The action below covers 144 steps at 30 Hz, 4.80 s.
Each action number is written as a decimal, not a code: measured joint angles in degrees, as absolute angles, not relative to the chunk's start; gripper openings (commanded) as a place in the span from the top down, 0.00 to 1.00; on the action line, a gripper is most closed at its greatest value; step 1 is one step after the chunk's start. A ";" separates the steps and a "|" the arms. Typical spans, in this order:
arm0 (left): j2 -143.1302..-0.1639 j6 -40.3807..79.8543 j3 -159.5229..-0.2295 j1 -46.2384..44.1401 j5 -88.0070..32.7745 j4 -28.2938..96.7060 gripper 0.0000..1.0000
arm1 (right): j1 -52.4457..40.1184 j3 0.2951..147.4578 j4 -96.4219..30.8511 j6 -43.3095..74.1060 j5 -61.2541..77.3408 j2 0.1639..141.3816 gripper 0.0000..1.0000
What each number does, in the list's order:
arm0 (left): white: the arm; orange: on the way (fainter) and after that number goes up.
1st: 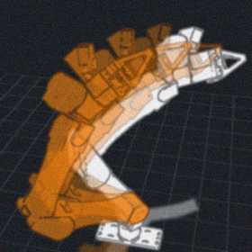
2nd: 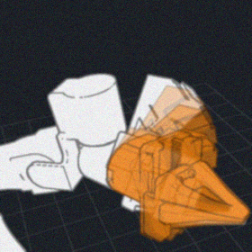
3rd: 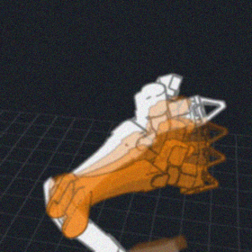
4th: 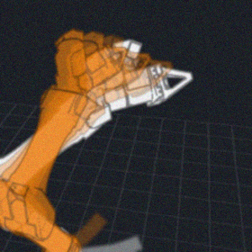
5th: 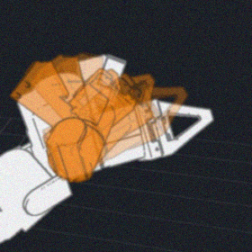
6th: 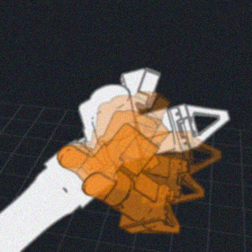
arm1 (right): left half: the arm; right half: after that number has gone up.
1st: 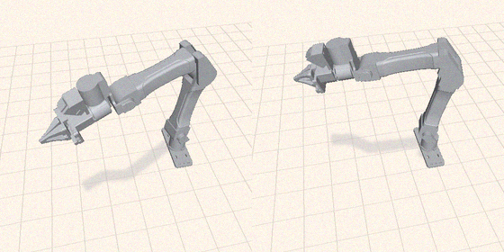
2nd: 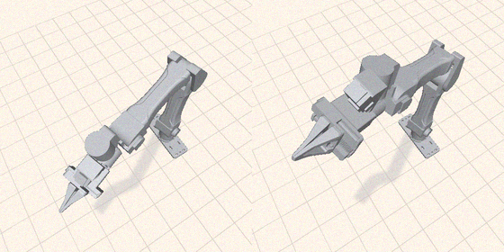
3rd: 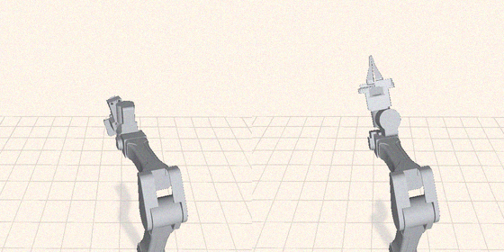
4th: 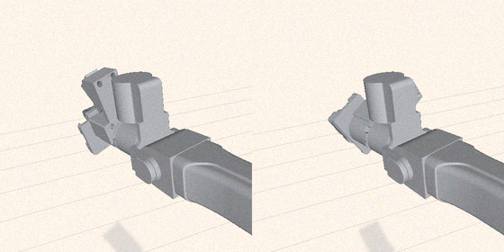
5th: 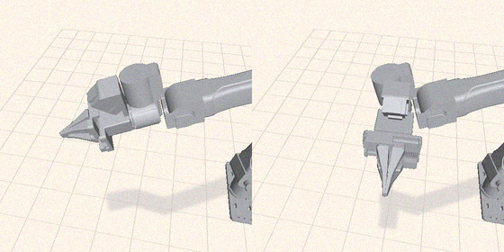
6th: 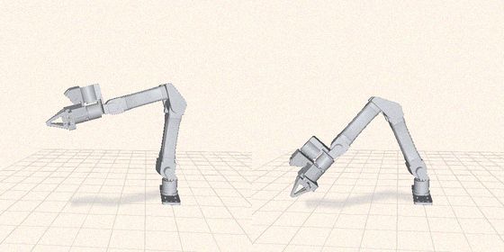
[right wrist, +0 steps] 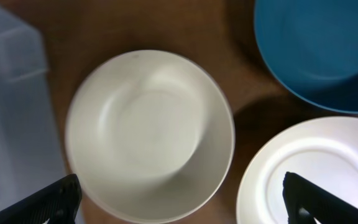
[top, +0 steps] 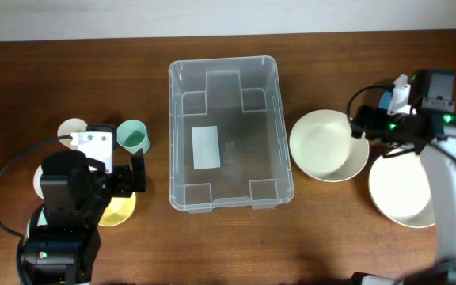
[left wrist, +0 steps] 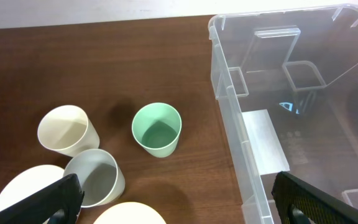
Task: Pack container
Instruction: 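Reach the right gripper to the cream bowl rim and grasp it, then lift the cream bowl and lower it into the clear container, then open the right gripper and withdraw it to the right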
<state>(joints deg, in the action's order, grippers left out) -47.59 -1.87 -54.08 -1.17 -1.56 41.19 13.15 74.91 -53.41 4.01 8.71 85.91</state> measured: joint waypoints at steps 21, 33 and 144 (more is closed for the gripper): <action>-47.59 -1.87 -54.08 -1.17 -1.56 41.17 0.01 | 15.88 74.91 -43.00 -0.32 12.58 110.74 0.01; -47.59 -1.87 -54.08 -1.17 -1.56 41.15 0.01 | 15.88 74.91 -42.15 -1.28 13.21 113.67 0.34; -47.64 -1.87 -54.13 -1.17 -1.56 41.19 0.01 | -13.34 87.46 -36.38 5.93 -16.88 81.80 0.27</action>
<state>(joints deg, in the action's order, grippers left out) -47.64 -1.87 -54.13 -1.17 -1.56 41.19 -13.34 87.46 -36.38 5.93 -16.88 81.80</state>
